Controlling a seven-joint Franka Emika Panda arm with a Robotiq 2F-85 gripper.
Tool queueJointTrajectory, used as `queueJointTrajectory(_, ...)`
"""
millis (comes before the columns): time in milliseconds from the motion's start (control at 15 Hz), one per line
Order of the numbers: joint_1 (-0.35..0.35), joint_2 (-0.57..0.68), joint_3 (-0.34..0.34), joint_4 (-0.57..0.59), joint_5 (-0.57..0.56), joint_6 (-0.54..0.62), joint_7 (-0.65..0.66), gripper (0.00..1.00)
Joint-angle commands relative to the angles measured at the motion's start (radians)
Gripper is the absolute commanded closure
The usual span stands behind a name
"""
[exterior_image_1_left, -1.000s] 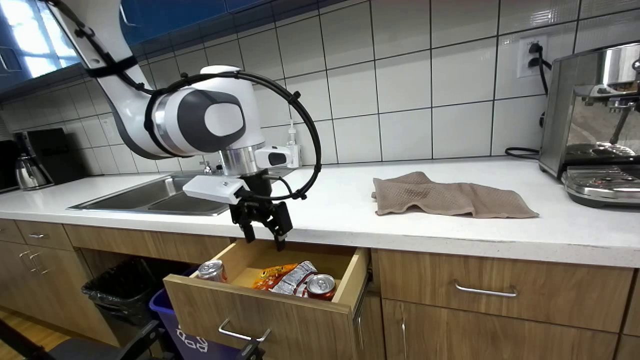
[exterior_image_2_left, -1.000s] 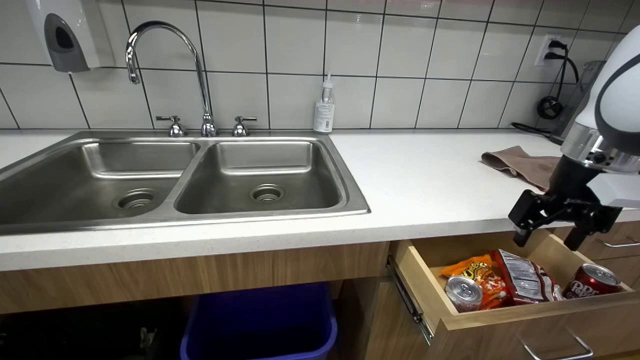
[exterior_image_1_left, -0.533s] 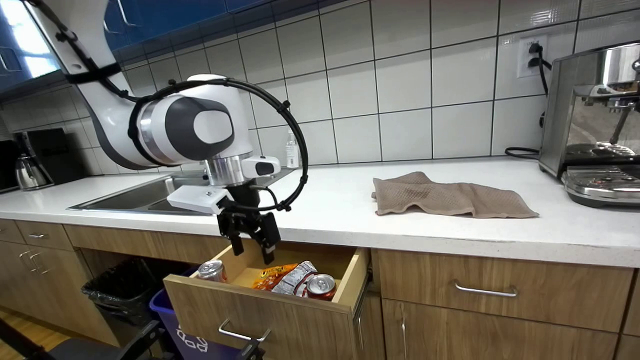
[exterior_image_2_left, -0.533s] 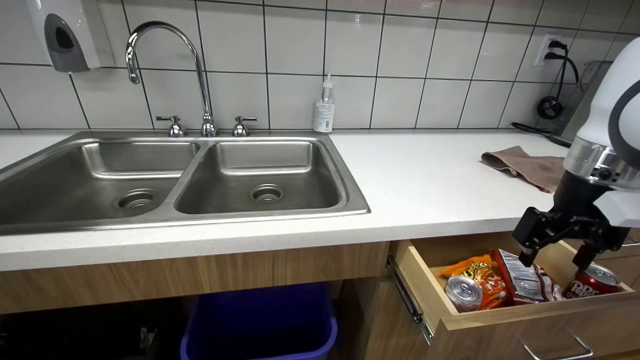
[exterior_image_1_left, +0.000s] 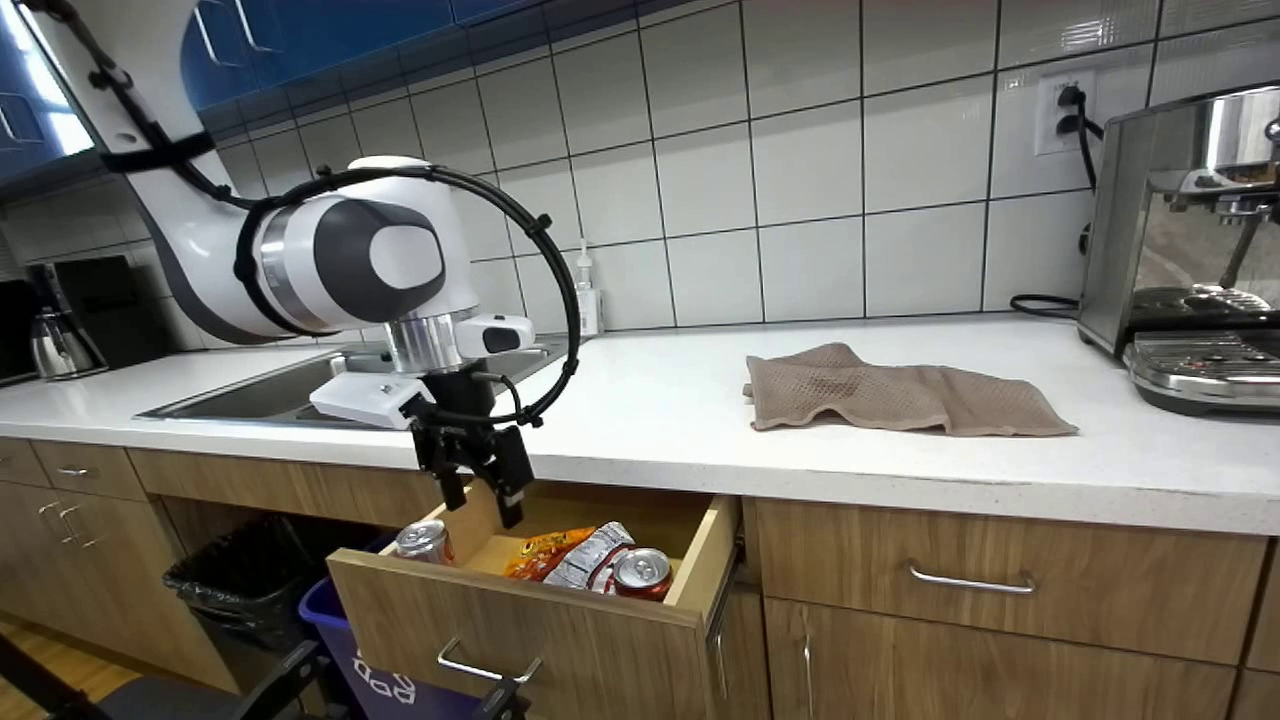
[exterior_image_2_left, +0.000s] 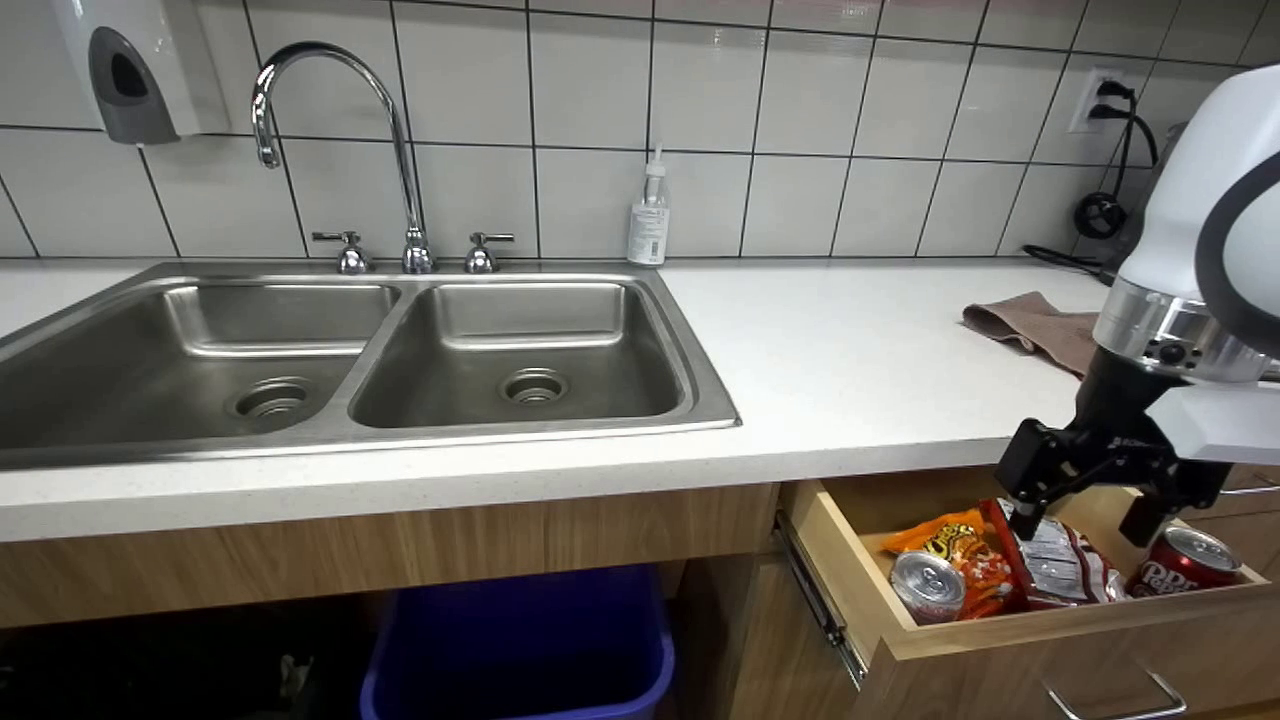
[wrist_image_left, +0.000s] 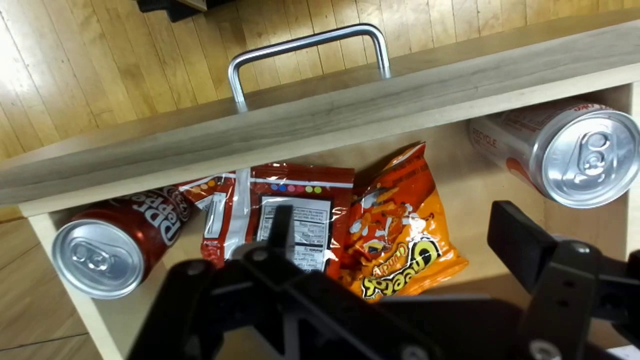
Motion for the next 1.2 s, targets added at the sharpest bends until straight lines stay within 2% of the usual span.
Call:
queueJointTrajectory(0,-0.004,0.002,0.035,0.001,0.068,-0.047,-0.034,0.0)
queueJointTrajectory(400,-0.015,-0.017,0.052,0.001,0.155,-0.186,-0.137,0.0)
queueJointTrajectory(1133,-0.025,-0.036,0.026,0.004,0.078,-0.385,-0.15,0.0)
